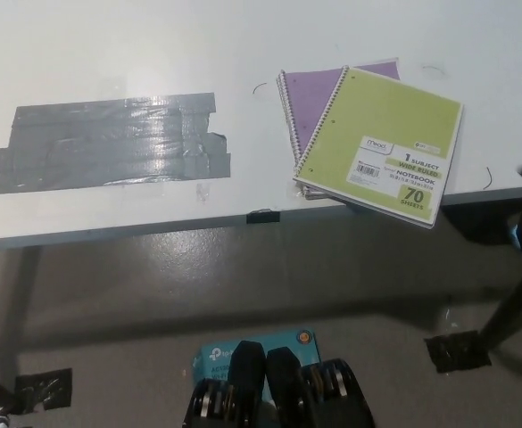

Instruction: The robot uses its right hand to align two notebooks stacked together until they are fully overlapped

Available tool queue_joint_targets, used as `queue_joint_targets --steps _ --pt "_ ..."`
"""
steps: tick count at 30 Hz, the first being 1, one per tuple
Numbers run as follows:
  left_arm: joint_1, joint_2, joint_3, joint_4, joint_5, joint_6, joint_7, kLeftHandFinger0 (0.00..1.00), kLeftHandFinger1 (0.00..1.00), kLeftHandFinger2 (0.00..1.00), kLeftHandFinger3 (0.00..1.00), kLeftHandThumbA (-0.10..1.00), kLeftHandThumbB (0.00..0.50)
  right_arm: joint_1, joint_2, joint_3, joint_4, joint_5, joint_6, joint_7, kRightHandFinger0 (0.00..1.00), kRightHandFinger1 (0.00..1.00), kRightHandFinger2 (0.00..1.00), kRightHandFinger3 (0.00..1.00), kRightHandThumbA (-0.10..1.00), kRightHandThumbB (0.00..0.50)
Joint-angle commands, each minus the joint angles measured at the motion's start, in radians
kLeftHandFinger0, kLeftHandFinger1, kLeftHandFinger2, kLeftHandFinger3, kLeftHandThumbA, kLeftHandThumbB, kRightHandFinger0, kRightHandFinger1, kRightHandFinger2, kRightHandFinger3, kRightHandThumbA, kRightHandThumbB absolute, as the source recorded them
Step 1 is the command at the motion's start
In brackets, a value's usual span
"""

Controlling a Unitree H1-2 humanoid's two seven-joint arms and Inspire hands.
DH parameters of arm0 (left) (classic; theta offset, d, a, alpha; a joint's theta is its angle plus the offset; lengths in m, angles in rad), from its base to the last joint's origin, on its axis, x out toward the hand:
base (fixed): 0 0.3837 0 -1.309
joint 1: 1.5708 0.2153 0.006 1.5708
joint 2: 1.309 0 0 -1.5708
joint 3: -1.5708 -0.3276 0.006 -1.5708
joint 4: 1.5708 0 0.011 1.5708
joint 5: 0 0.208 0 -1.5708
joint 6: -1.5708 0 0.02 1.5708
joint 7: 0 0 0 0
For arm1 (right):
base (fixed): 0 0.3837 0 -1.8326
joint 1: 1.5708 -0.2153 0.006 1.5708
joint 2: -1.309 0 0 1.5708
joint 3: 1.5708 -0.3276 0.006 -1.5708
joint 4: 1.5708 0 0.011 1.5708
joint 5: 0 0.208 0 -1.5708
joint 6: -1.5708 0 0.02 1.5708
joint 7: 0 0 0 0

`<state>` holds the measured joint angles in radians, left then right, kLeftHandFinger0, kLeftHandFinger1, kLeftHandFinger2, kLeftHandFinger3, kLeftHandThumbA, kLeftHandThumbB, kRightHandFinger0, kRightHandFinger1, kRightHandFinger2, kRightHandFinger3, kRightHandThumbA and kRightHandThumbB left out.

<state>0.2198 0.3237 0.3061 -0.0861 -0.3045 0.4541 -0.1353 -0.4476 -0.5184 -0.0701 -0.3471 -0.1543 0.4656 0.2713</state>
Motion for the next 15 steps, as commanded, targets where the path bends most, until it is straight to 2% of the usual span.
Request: queue_joint_targets --steps 1,4,7,9,11,13,15 --pt "-0.001 0.019 0.001 -0.031 -0.009 0.016 -0.003 0.56 0.60 0.80 0.95 0.25 0.238 -0.160 0.033 0.000 0.031 -0.076 0.004 0.072 1.00 1.00 1.00 1.00 0.79 0.305" --pt "-0.006 0.021 0.005 -0.030 -0.010 0.016 0.001 0.56 0.59 0.80 0.95 0.25 0.240 -0.232 0.086 -0.014 0.053 -0.115 0.004 0.120 1.00 1.00 1.00 1.00 0.78 0.297" --pt "-0.011 0.022 0.005 -0.030 -0.011 0.016 -0.009 0.53 0.56 0.82 0.98 0.25 0.231 -0.322 0.145 0.004 0.103 -0.174 0.004 0.139 1.00 1.00 1.00 1.00 0.71 0.283" --pt "-0.011 0.022 0.004 -0.030 -0.011 0.016 -0.008 0.53 0.56 0.82 0.98 0.25 0.231 -0.326 0.161 -0.012 0.104 -0.198 0.004 0.161 1.00 1.00 1.00 1.00 0.71 0.283" --pt "-0.008 0.028 -0.002 -0.030 -0.001 0.016 -0.007 0.55 0.60 0.82 0.98 0.28 0.238 -0.376 0.175 0.041 0.191 -0.296 0.004 0.169 1.00 1.00 1.00 1.00 0.76 0.289" --pt "-0.010 0.027 -0.002 -0.025 -0.003 0.016 -0.008 0.55 0.60 0.82 0.98 0.28 0.246 -0.394 0.171 0.085 0.241 -0.355 0.004 0.159 1.00 1.00 1.00 1.00 0.72 0.254" --pt "-0.004 0.027 -0.004 -0.023 0.000 0.010 -0.014 0.54 0.59 0.82 0.98 0.27 0.231 -0.400 0.160 0.134 0.300 -0.396 0.004 0.152 1.00 1.00 1.00 1.00 0.66 0.222"
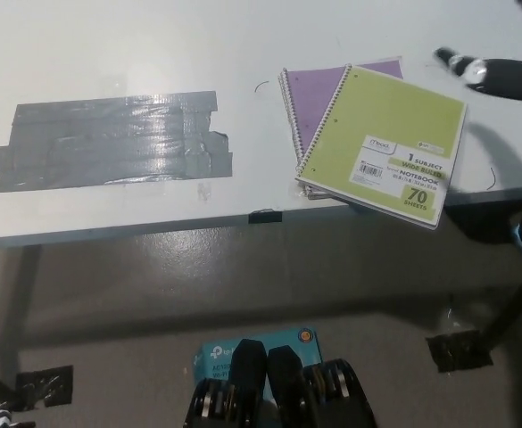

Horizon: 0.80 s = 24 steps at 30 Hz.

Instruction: The robot uses its right hand to align two notebooks stacked together until they are fully overlapped

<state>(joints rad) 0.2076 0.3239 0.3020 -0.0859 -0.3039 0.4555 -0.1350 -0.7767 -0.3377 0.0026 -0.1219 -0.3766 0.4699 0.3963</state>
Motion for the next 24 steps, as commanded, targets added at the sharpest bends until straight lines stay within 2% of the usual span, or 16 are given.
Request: queue_joint_targets --steps 1,2,3,6,7,11,12,13,17,19,22,24 --pt "0.008 0.027 0.000 -0.023 0.000 0.008 -0.015 0.54 0.59 0.82 0.98 0.27 0.232 -0.072 -0.021 0.063 0.079 -0.179 0.000 0.028 1.00 1.00 1.00 1.00 0.65 0.220" --pt "0.006 0.027 -0.001 -0.025 0.000 0.011 -0.015 0.53 0.59 0.81 0.97 0.28 0.241 -0.080 -0.033 0.096 0.112 -0.196 0.000 0.025 1.00 1.00 1.00 1.00 0.68 0.215" --pt "0.001 0.024 0.000 -0.021 0.003 0.012 -0.009 0.47 0.55 0.77 0.94 0.26 0.241 -0.092 -0.033 0.127 0.171 -0.220 0.000 0.018 1.00 1.00 1.00 1.00 0.68 0.244" --pt "0.004 0.026 -0.007 -0.035 0.009 0.014 -0.002 0.52 0.56 0.73 0.93 0.27 0.216 -0.100 -0.026 0.155 0.233 -0.226 0.000 0.016 1.00 1.00 1.00 1.00 0.76 0.268" --pt "0.002 0.025 -0.007 -0.034 0.010 0.014 -0.004 0.54 0.56 0.73 0.93 0.27 0.211 -0.102 -0.020 0.161 0.250 -0.230 0.000 0.017 1.00 1.00 1.00 1.00 0.81 0.268" --pt "-0.003 0.023 -0.018 -0.031 0.014 0.014 -0.005 0.51 0.56 0.72 0.91 0.28 0.229 -0.081 0.004 0.159 0.263 -0.250 0.000 0.018 1.00 1.00 1.00 1.00 0.82 0.224" --pt "-0.004 0.021 -0.019 -0.031 0.011 0.014 -0.006 0.51 0.56 0.72 0.91 0.28 0.243 -0.074 0.017 0.162 0.281 -0.262 0.000 0.030 1.00 1.00 1.00 1.00 0.90 0.232" --pt "-0.005 0.022 -0.020 -0.029 0.011 0.014 -0.008 0.52 0.56 0.72 0.91 0.29 0.255 -0.073 0.020 0.174 0.286 -0.266 0.000 0.024 1.00 1.00 1.00 1.00 0.92 0.228" --pt "-0.013 0.017 -0.022 -0.024 0.005 0.014 -0.008 0.52 0.57 0.73 0.89 0.29 0.270 -0.071 0.053 0.181 0.310 -0.293 0.000 0.021 1.00 1.00 1.00 1.00 0.94 0.209" --pt "-0.015 0.015 -0.026 -0.023 0.004 0.014 -0.007 0.51 0.57 0.73 0.89 0.29 0.272 -0.070 0.056 0.179 0.313 -0.302 0.000 0.025 1.00 1.00 1.00 1.00 0.94 0.209" --pt "-0.013 0.015 -0.034 -0.021 0.012 0.014 -0.008 0.52 0.57 0.73 0.91 0.29 0.254 -0.081 0.073 0.198 0.342 -0.346 0.000 0.049 1.00 1.00 1.00 1.00 1.00 0.219" --pt "-0.007 0.015 -0.037 -0.027 0.011 0.014 -0.004 0.52 0.58 0.74 0.91 0.30 0.267 -0.073 0.091 0.189 0.359 -0.352 0.000 0.042 1.00 1.00 1.00 1.00 1.00 0.220"
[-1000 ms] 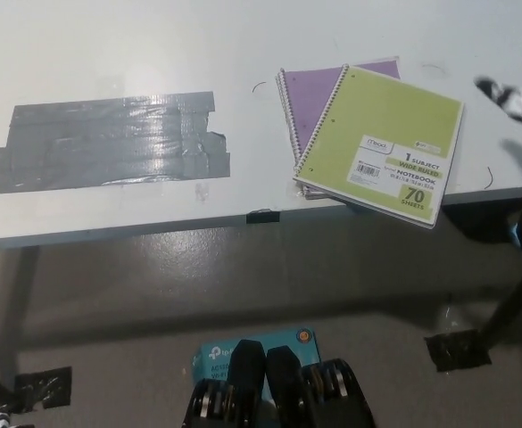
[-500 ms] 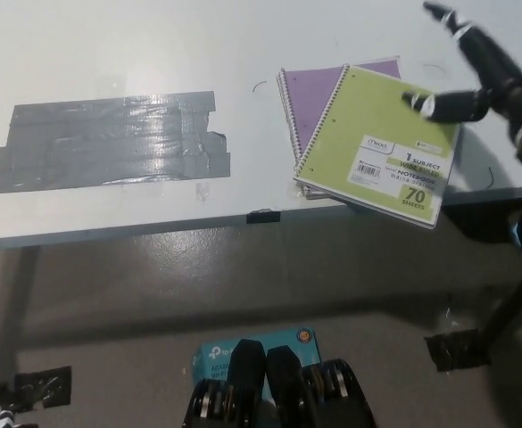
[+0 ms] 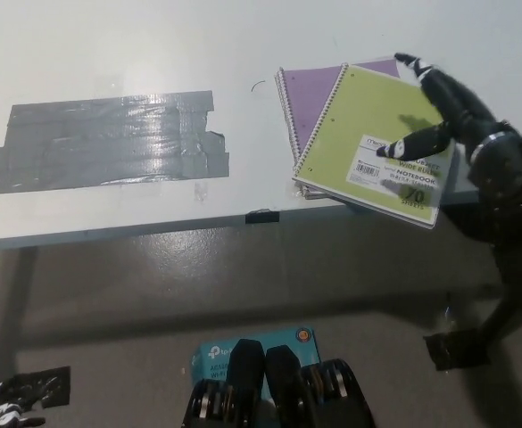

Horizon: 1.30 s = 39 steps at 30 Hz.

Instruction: The robot uses its right hand to align two notebooks stacked together until they are fully overlapped

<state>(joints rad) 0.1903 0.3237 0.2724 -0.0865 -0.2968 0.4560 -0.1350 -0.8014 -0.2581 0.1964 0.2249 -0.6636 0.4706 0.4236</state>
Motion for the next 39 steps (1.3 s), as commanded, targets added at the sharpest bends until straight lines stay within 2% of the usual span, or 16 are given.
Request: queue_joint_targets --steps 1,4,7,10,12,14,17,19,21,26,29,32,34,37,38,39 --pt "0.013 0.015 -0.009 -0.027 0.004 0.014 -0.006 0.53 0.59 0.76 0.91 0.29 0.261 -0.042 0.016 -0.007 0.022 -0.075 -0.001 0.010 1.00 1.00 1.00 1.00 1.00 0.235" --pt "0.010 0.010 -0.017 -0.033 -0.005 0.014 0.010 0.52 0.58 0.77 0.90 0.27 0.264 -0.020 0.039 -0.036 0.048 -0.102 -0.001 -0.007 1.00 1.00 1.00 1.00 1.00 0.235" --pt "0.004 0.006 -0.020 -0.028 0.000 0.014 0.007 0.46 0.54 0.72 0.89 0.28 0.273 -0.007 0.055 -0.062 0.079 -0.147 -0.001 -0.009 1.00 1.00 1.00 1.00 1.00 0.223" --pt "-0.002 0.006 -0.021 -0.028 0.002 0.014 0.002 0.46 0.53 0.71 0.90 0.27 0.262 -0.011 0.060 -0.083 0.121 -0.157 -0.001 -0.024 1.00 1.00 1.00 1.00 1.00 0.232" --pt "-0.017 0.007 -0.023 -0.024 0.004 0.014 0.002 0.44 0.51 0.69 0.89 0.26 0.258 -0.014 0.066 -0.134 0.164 -0.128 -0.001 -0.058 1.00 1.00 1.00 1.00 1.00 0.217" --pt "-0.025 0.011 -0.027 -0.028 0.005 0.014 0.000 0.47 0.53 0.72 0.89 0.27 0.259 -0.026 0.076 -0.174 0.192 -0.110 -0.001 -0.079 1.00 1.00 1.00 1.00 0.99 0.215" --pt "-0.035 0.014 -0.028 -0.030 0.000 0.014 0.002 0.46 0.54 0.73 0.88 0.27 0.273 -0.041 0.086 -0.199 0.208 -0.112 -0.001 -0.107 1.00 1.00 1.00 1.00 1.00 0.228" --pt "-0.033 0.012 -0.028 -0.032 -0.007 0.014 0.007 0.44 0.54 0.74 0.89 0.27 0.278 -0.046 0.090 -0.206 0.205 -0.101 -0.001 -0.114 1.00 1.00 1.00 1.00 0.99 0.213" --pt "-0.032 0.018 -0.035 -0.034 0.001 0.014 -0.003 0.50 0.57 0.75 0.92 0.31 0.253 -0.047 0.102 -0.199 0.192 -0.093 -0.001 -0.132 1.00 1.00 1.00 1.00 1.00 0.252" --pt "-0.041 0.013 -0.038 -0.026 -0.005 0.014 -0.001 0.49 0.59 0.76 0.90 0.31 0.255 -0.054 0.113 -0.185 0.190 -0.052 -0.001 -0.157 1.00 1.00 1.00 1.00 0.99 0.250" --pt "-0.049 0.007 -0.038 -0.027 -0.009 0.014 0.012 0.46 0.53 0.72 0.87 0.29 0.212 -0.062 0.111 -0.137 0.207 -0.044 -0.015 -0.183 1.00 1.00 1.00 1.00 0.97 0.238" --pt "-0.053 0.005 -0.036 -0.025 -0.007 0.014 0.005 0.46 0.54 0.71 0.85 0.31 0.210 -0.067 0.100 -0.115 0.211 -0.033 -0.025 -0.191 1.00 1.00 1.00 1.00 0.96 0.239" --pt "-0.055 0.006 -0.035 -0.023 -0.008 0.014 0.002 0.44 0.54 0.73 0.85 0.32 0.187 -0.071 0.081 -0.085 0.223 -0.041 -0.060 -0.200 1.00 1.00 1.00 1.00 0.96 0.245" --pt "-0.058 0.006 -0.033 -0.018 -0.011 0.014 -0.003 0.45 0.54 0.74 0.86 0.33 0.202 -0.086 0.053 -0.036 0.234 -0.058 -0.063 -0.190 1.00 1.00 1.00 1.00 1.00 0.254" --pt "-0.059 0.006 -0.034 -0.017 -0.010 0.014 -0.002 0.45 0.54 0.74 0.87 0.34 0.191 -0.089 0.044 -0.021 0.239 -0.063 -0.066 -0.187 1.00 1.00 1.00 1.00 1.00 0.226" --pt "-0.059 0.006 -0.035 -0.017 -0.009 0.014 -0.001 0.45 0.55 0.74 0.88 0.34 0.184 -0.092 0.031 -0.002 0.243 -0.071 -0.073 -0.181 1.00 1.00 1.00 1.00 1.00 0.225"
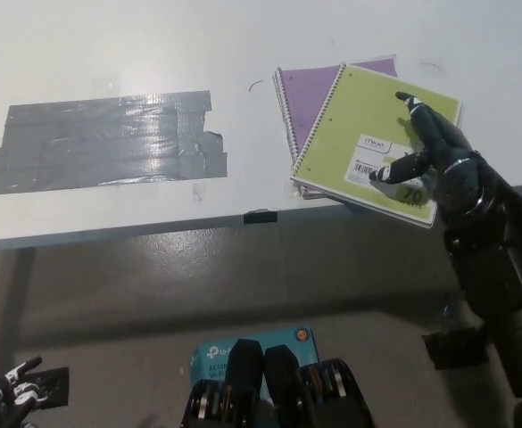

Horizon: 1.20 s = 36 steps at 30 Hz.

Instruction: The robot uses its right hand to align two notebooks stacked together until they are fully overlapped

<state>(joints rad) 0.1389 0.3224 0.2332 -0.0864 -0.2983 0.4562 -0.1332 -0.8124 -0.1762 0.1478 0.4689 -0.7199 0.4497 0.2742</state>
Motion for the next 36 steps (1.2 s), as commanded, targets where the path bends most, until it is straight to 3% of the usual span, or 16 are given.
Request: queue_joint_targets --steps 1,10,12,18,21,24,26,31,36 --pt "-0.008 0.007 0.004 -0.019 -0.008 0.014 -0.002 0.45 0.56 0.73 0.87 0.34 0.193 -0.080 -0.060 0.058 -0.001 -0.014 -0.057 -0.031 1.00 1.00 1.00 1.00 0.99 0.229" --pt "-0.023 0.008 -0.007 -0.021 -0.007 0.014 -0.002 0.46 0.57 0.74 0.87 0.33 0.181 -0.070 -0.124 0.179 0.019 -0.041 -0.043 -0.023 1.00 1.00 1.00 1.00 1.00 0.250" --pt "-0.030 0.005 -0.009 -0.019 -0.002 0.014 -0.004 0.46 0.56 0.72 0.85 0.33 0.197 -0.072 -0.133 0.212 0.016 -0.044 -0.047 0.002 1.00 1.00 1.00 1.00 1.00 0.257" --pt "-0.028 0.007 -0.016 -0.020 0.005 0.013 -0.006 0.47 0.57 0.74 0.88 0.35 0.170 -0.068 -0.131 0.323 0.011 -0.063 -0.080 0.026 1.00 1.00 1.00 1.00 1.00 0.250" --pt "-0.031 0.005 -0.021 -0.017 0.001 0.014 -0.003 0.46 0.56 0.73 0.88 0.36 0.185 -0.064 -0.123 0.344 0.007 -0.059 -0.086 0.021 1.00 1.00 1.00 1.00 1.00 0.261" --pt "-0.038 0.003 -0.023 -0.018 -0.009 0.014 0.006 0.43 0.55 0.71 0.87 0.36 0.181 -0.068 -0.127 0.352 0.010 -0.053 -0.078 0.019 1.00 1.00 1.00 1.00 1.00 0.271" --pt "-0.039 0.002 -0.021 -0.019 -0.010 0.014 0.008 0.39 0.51 0.69 0.84 0.36 0.166 -0.063 -0.131 0.357 0.017 -0.057 -0.056 0.025 1.00 1.00 1.00 1.00 1.00 0.239" --pt "-0.039 0.001 -0.022 -0.025 -0.016 0.014 0.005 0.44 0.53 0.72 0.86 0.42 0.183 -0.029 -0.150 0.327 0.037 -0.034 0.005 0.038 1.00 1.00 1.00 1.00 1.00 0.263" --pt "-0.039 0.003 -0.027 -0.026 -0.007 0.014 0.001 0.43 0.52 0.71 0.86 0.48 0.169 -0.015 -0.147 0.283 0.053 -0.043 0.020 0.042 1.00 1.00 1.00 1.00 1.00 0.298"
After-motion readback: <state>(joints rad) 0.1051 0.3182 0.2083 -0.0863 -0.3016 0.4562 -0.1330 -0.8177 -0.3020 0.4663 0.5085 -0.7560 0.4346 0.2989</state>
